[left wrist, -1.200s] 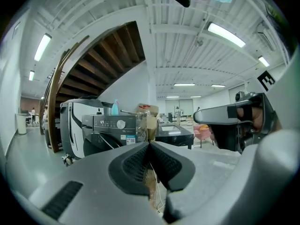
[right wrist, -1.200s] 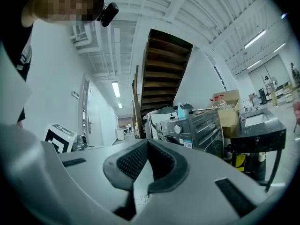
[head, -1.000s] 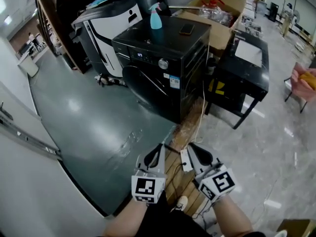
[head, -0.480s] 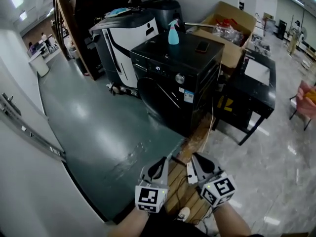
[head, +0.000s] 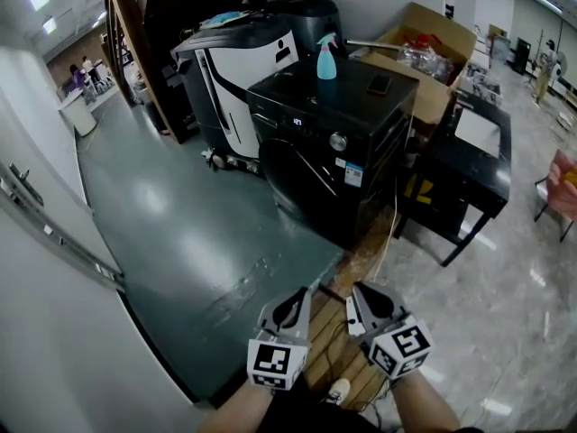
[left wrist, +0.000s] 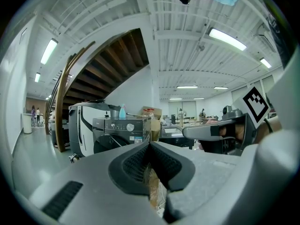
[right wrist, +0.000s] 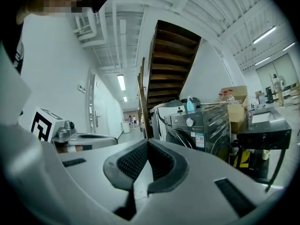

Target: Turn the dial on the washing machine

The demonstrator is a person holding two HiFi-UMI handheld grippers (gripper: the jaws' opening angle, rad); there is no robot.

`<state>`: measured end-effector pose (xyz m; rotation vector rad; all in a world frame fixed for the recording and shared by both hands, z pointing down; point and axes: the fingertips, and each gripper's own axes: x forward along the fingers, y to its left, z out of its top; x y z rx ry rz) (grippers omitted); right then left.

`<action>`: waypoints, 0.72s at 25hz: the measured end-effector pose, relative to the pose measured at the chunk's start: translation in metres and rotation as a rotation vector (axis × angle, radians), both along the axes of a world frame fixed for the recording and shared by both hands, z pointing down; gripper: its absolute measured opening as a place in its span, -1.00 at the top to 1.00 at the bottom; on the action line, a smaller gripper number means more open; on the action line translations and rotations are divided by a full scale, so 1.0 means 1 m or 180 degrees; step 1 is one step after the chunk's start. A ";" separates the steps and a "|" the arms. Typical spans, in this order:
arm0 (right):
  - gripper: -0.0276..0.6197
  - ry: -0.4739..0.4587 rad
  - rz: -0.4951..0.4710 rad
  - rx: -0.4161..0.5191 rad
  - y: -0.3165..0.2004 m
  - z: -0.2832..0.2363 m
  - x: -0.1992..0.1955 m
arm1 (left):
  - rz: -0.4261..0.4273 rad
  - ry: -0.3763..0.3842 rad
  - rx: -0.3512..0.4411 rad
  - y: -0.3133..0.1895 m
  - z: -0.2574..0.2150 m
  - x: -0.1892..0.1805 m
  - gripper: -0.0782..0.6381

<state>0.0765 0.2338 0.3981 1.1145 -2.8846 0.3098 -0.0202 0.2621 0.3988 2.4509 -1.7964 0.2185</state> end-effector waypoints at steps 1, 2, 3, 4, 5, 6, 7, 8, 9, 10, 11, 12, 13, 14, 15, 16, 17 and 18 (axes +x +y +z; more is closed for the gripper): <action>0.92 -0.0001 0.0000 -0.0003 0.001 0.000 0.001 | 0.0000 0.0009 0.0002 0.001 0.000 0.001 0.77; 0.92 -0.0002 0.0002 -0.0005 0.001 0.000 0.002 | 0.0000 0.0025 -0.0001 0.001 0.000 0.002 0.77; 0.92 -0.0002 0.0007 -0.0005 0.002 0.000 0.003 | 0.0000 0.0039 0.0011 0.002 -0.001 0.003 0.77; 0.92 -0.0002 0.0014 -0.0005 0.002 0.001 0.004 | 0.0001 0.0050 0.0031 0.001 -0.002 0.003 0.77; 0.92 -0.0001 0.0020 -0.0005 0.002 0.001 0.006 | 0.0002 0.0057 0.0044 0.001 -0.003 0.004 0.77; 0.92 -0.0002 0.0025 -0.0006 0.002 0.000 0.007 | 0.0003 0.0060 0.0050 0.002 -0.004 0.005 0.77; 0.92 -0.0003 0.0029 -0.0007 0.003 0.000 0.008 | 0.0006 0.0061 0.0054 0.002 -0.004 0.006 0.77; 0.92 -0.0001 0.0032 -0.0009 0.004 0.000 0.010 | 0.0009 0.0061 0.0055 0.003 -0.005 0.008 0.77; 0.92 0.0002 0.0036 -0.0009 0.005 -0.001 0.012 | 0.0011 0.0062 0.0055 0.004 -0.006 0.010 0.77; 0.92 0.0004 0.0042 -0.0007 0.006 -0.002 0.014 | 0.0013 0.0063 0.0055 0.005 -0.006 0.011 0.77; 0.92 0.0005 0.0048 -0.0007 0.006 -0.003 0.017 | 0.0014 0.0061 0.0054 0.006 -0.007 0.013 0.77; 0.92 0.0005 0.0056 -0.0009 0.007 -0.004 0.019 | 0.0016 0.0058 0.0052 0.006 -0.008 0.014 0.77; 0.92 0.0006 0.0062 -0.0010 0.008 -0.004 0.021 | 0.0017 0.0056 0.0049 0.007 -0.008 0.016 0.77; 0.92 0.0007 0.0066 -0.0011 0.009 -0.004 0.022 | 0.0019 0.0055 0.0047 0.008 -0.008 0.017 0.77; 0.92 0.0008 0.0066 -0.0011 0.010 -0.004 0.023 | 0.0020 0.0057 0.0047 0.009 -0.007 0.017 0.77; 0.92 0.0010 0.0064 -0.0011 0.011 -0.003 0.023 | 0.0022 0.0059 0.0048 0.009 -0.007 0.018 0.77; 0.92 0.0014 0.0063 -0.0011 0.012 -0.002 0.024 | 0.0024 0.0062 0.0048 0.008 -0.006 0.018 0.77; 0.92 0.0016 0.0063 -0.0014 0.012 -0.001 0.024 | 0.0027 0.0066 0.0048 0.008 -0.005 0.019 0.77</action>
